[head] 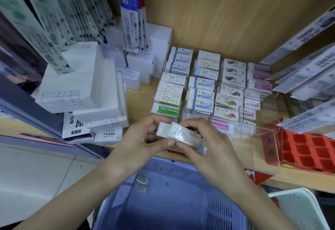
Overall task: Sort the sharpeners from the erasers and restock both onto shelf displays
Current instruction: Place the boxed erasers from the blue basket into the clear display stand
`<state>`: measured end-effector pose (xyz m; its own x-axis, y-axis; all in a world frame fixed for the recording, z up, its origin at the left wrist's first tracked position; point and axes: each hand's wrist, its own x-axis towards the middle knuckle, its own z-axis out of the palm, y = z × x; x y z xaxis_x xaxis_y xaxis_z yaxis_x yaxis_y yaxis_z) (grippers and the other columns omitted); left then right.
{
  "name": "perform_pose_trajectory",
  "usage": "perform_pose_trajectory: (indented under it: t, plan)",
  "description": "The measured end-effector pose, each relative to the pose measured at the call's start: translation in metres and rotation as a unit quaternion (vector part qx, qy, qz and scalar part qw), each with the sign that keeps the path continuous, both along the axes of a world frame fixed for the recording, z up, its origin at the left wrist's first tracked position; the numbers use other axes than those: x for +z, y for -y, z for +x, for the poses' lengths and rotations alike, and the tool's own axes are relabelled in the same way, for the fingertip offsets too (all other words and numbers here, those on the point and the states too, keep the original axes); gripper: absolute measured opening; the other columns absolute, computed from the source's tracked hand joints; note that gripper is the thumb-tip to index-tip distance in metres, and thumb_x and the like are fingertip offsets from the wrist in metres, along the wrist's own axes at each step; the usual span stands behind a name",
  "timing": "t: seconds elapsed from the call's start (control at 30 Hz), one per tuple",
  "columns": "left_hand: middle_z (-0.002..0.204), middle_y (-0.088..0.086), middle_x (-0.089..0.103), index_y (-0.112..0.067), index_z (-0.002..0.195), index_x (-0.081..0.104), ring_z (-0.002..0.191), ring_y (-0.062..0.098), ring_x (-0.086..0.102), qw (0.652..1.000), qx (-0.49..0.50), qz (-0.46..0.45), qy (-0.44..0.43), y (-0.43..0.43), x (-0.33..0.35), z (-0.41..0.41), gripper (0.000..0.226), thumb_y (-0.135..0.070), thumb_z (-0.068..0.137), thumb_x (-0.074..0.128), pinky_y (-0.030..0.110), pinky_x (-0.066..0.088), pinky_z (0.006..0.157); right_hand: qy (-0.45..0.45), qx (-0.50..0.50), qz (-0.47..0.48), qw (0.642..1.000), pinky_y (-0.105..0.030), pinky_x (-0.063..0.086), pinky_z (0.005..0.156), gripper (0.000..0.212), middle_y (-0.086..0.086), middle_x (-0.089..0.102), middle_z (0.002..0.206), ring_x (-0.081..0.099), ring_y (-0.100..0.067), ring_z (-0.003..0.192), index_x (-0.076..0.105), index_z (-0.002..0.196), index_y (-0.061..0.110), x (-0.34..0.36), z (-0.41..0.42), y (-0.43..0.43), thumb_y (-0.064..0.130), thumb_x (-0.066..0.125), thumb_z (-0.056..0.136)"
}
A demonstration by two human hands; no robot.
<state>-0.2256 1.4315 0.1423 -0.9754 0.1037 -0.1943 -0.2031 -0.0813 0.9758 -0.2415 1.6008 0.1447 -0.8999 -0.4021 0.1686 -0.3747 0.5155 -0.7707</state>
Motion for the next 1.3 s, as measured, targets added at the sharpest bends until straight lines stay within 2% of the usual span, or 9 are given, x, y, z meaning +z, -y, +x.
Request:
perform_pose_trajectory:
  t: [0.17, 0.3, 0.4, 0.57, 0.7, 0.87, 1.03, 1.2, 1.3]
  plan:
    - [0.100, -0.007, 0.072, -0.031, 0.119, 0.051, 0.085, 0.012, 0.068, 0.999, 0.029, -0.033, 0.008, 0.006, 0.006, -0.007, 0.055, -0.002, 0.075, 0.070, 0.019, 0.053, 0.071, 0.000, -0.055, -0.029, 0.998, -0.005, 0.041, 0.080, 0.033, 0.018, 0.065, 0.098, 0.057, 0.007, 0.095, 0.061, 0.103, 0.031, 0.007, -0.014, -0.004, 0.013, 0.074, 0.078]
    - [0.103, -0.020, 0.063, -0.042, 0.108, 0.052, 0.083, 0.000, 0.061, 0.984, 0.081, -0.157, -0.033, 0.014, 0.006, -0.012, 0.046, -0.012, 0.079, 0.073, 0.013, 0.046, 0.069, 0.011, -0.113, -0.005, 0.994, -0.007, 0.042, 0.077, 0.032, 0.011, 0.065, 0.103, 0.058, 0.001, 0.094, 0.061, 0.108, 0.026, 0.022, -0.057, 0.005, 0.011, 0.072, 0.081]
    - [0.102, -0.024, 0.056, -0.045, 0.098, 0.048, 0.086, -0.010, 0.055, 0.972, 0.108, -0.206, -0.042, 0.014, 0.005, -0.013, 0.042, -0.018, 0.078, 0.074, 0.004, 0.039, 0.066, -0.045, -0.102, 0.077, 0.991, -0.028, 0.044, 0.087, 0.034, 0.000, 0.063, 0.114, 0.054, -0.016, 0.107, 0.059, 0.119, 0.015, 0.026, -0.095, 0.025, 0.013, 0.067, 0.086]
    - [0.103, -0.021, 0.055, -0.042, 0.097, 0.046, 0.090, -0.011, 0.053, 0.972, 0.098, -0.212, -0.032, 0.016, 0.002, -0.012, 0.040, -0.018, 0.079, 0.073, 0.000, 0.037, 0.066, -0.054, -0.065, 0.183, 0.979, -0.031, 0.038, 0.089, 0.037, -0.014, 0.060, 0.117, 0.052, -0.029, 0.110, 0.055, 0.125, 0.010, 0.021, -0.122, 0.048, 0.011, 0.062, 0.089]
    - [0.110, -0.021, 0.052, -0.035, 0.111, 0.046, 0.096, -0.008, 0.052, 0.971, 0.084, -0.224, -0.014, 0.020, -0.002, -0.011, 0.043, -0.022, 0.080, 0.073, -0.003, 0.036, 0.069, -0.065, -0.064, 0.192, 0.977, -0.036, 0.041, 0.091, 0.034, -0.013, 0.062, 0.117, 0.055, -0.029, 0.105, 0.057, 0.122, 0.009, 0.020, -0.118, 0.043, 0.011, 0.062, 0.089]
    - [0.109, -0.024, 0.050, -0.035, 0.110, 0.046, 0.097, -0.010, 0.051, 0.971, 0.078, -0.227, -0.007, 0.021, 0.000, -0.008, 0.041, -0.024, 0.080, 0.072, -0.002, 0.037, 0.069, -0.089, -0.069, 0.217, 0.970, -0.041, 0.041, 0.098, 0.037, -0.014, 0.062, 0.120, 0.054, -0.031, 0.113, 0.056, 0.125, 0.006, 0.022, -0.114, 0.038, 0.008, 0.062, 0.088]
    - [0.108, -0.024, 0.050, -0.034, 0.111, 0.046, 0.096, -0.010, 0.051, 0.971, 0.075, -0.225, -0.003, 0.021, 0.001, -0.009, 0.042, -0.022, 0.081, 0.072, -0.001, 0.038, 0.068, -0.087, -0.051, 0.223, 0.970, -0.036, 0.036, 0.099, 0.036, -0.013, 0.059, 0.122, 0.050, -0.030, 0.115, 0.056, 0.126, 0.008, 0.022, -0.118, 0.041, 0.006, 0.059, 0.089]
    - [0.107, -0.024, 0.049, -0.032, 0.112, 0.045, 0.097, -0.009, 0.049, 0.967, 0.076, -0.244, -0.011, 0.018, 0.001, -0.011, 0.043, -0.020, 0.081, 0.072, -0.004, 0.036, 0.069, -0.183, -0.053, 0.198, 0.962, -0.031, 0.034, 0.089, 0.033, -0.011, 0.066, 0.104, 0.060, -0.030, 0.095, 0.063, 0.112, 0.007, 0.016, -0.098, 0.036, 0.006, 0.069, 0.079]
    - [0.108, -0.018, 0.051, -0.030, 0.112, 0.045, 0.096, -0.008, 0.049, 0.966, 0.072, -0.247, -0.016, 0.015, 0.002, -0.010, 0.042, -0.017, 0.082, 0.071, -0.004, 0.035, 0.071, -0.173, -0.044, 0.223, 0.958, -0.034, 0.035, 0.090, 0.034, -0.011, 0.067, 0.104, 0.060, -0.032, 0.097, 0.064, 0.113, 0.007, 0.006, -0.093, 0.037, 0.008, 0.071, 0.079]
